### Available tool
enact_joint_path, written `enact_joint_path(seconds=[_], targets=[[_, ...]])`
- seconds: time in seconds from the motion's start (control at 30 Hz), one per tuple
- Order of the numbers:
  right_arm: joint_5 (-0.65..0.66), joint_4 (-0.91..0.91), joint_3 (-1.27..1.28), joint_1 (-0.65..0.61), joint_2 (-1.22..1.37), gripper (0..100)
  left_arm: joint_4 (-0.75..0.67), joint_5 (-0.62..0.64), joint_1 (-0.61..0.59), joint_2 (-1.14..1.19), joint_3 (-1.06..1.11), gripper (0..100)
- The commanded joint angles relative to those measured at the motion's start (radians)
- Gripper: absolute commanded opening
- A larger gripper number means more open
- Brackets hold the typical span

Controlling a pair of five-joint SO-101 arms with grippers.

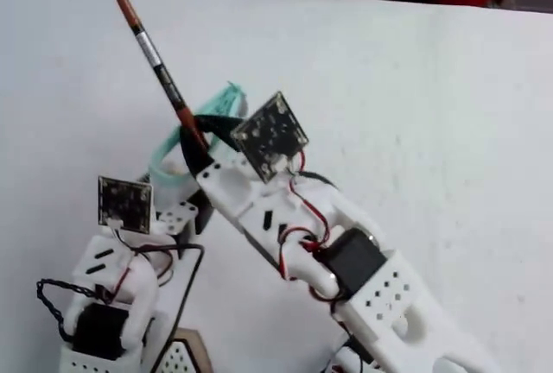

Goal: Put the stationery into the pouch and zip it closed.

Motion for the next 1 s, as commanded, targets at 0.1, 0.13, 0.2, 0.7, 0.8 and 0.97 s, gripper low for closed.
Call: enact_joint_path(seconds=[0.1, 0.13, 0.2, 0.7, 0.8, 0.97], targets=[[0.187, 0.047, 0.017, 0.127, -0.236, 1.8, -0.009, 0.0, -0.018, 0.004, 0.005, 25], [0.239, 0.054, 0.032, 0.153, -0.268, 1.8, -0.009, 0.0, -0.018, 0.004, 0.005, 25], [0.359, 0.053, 0.068, 0.205, -0.334, 1.8, -0.014, 0.0, -0.013, 0.004, 0.023, 25], [0.703, 0.05, 0.279, 0.367, -0.676, 1.8, 0.009, -0.089, 0.094, 0.004, 0.057, 25], [0.578, 0.038, 0.256, 0.282, -0.661, 1.8, 0.018, -0.118, 0.133, 0.004, 0.068, 25], [0.367, 0.022, 0.107, 0.197, -0.487, 1.8, 0.018, -0.12, 0.133, 0.004, 0.068, 25]])
